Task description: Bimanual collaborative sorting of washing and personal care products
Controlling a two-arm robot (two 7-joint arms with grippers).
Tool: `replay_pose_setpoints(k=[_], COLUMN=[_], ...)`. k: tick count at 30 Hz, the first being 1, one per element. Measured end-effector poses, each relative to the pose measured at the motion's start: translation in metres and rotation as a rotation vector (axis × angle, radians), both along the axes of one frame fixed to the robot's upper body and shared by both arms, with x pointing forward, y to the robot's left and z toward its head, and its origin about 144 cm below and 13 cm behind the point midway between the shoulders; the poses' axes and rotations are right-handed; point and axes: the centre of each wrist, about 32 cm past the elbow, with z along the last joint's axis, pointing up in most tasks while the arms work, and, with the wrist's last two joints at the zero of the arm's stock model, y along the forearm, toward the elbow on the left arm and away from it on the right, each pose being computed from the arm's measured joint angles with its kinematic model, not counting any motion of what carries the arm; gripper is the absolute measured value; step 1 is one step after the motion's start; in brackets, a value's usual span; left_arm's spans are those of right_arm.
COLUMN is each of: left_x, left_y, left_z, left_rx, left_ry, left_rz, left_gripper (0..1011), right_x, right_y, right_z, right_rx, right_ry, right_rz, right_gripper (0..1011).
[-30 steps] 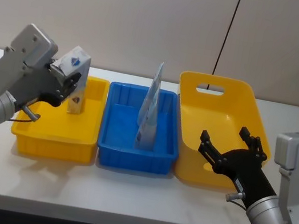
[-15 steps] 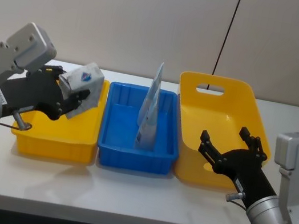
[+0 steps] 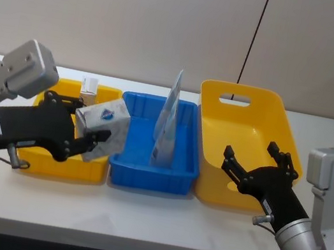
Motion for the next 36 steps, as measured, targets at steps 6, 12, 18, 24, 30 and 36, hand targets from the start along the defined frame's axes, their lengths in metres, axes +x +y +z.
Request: replay_pose_setpoints(k=[6, 12, 18, 24, 30, 36], left_x=[-0.004, -0.004, -0.003, 0.002, 0.006, 0.009], left_y=[0.001, 0.0, -0.001, -0.004, -0.006, -0.009], left_z=[-0.003, -0.008, -0.013, -0.02, -0.024, -0.028], left_rx=[-0.008, -0.021, -0.036, -0.053, -0.064, -0.07], left_ry=[0.017, 0.03, 0.039, 0.045, 0.047, 0.05], left_rz=[-0.055, -0.101, -0.13, -0.176, -0.218, -0.258], left_gripper=[387, 387, 387, 387, 387, 387], right_x=[0.0, 0.0, 0.0, 0.0, 0.0, 0.0], right_y=[0.0, 0.0, 0.0, 0.0, 0.0, 0.0], right_z=[0.0, 0.0, 0.0, 0.0, 0.0, 0.0], right_rx=[0.0, 0.0, 0.0, 0.0, 0.0, 0.0], right_ry=[0.0, 0.0, 0.0, 0.0, 0.0, 0.0], right_rz=[0.0, 0.0, 0.0, 0.0, 0.0, 0.0], right_gripper=[1002, 1002, 1002, 1002, 1002, 1002])
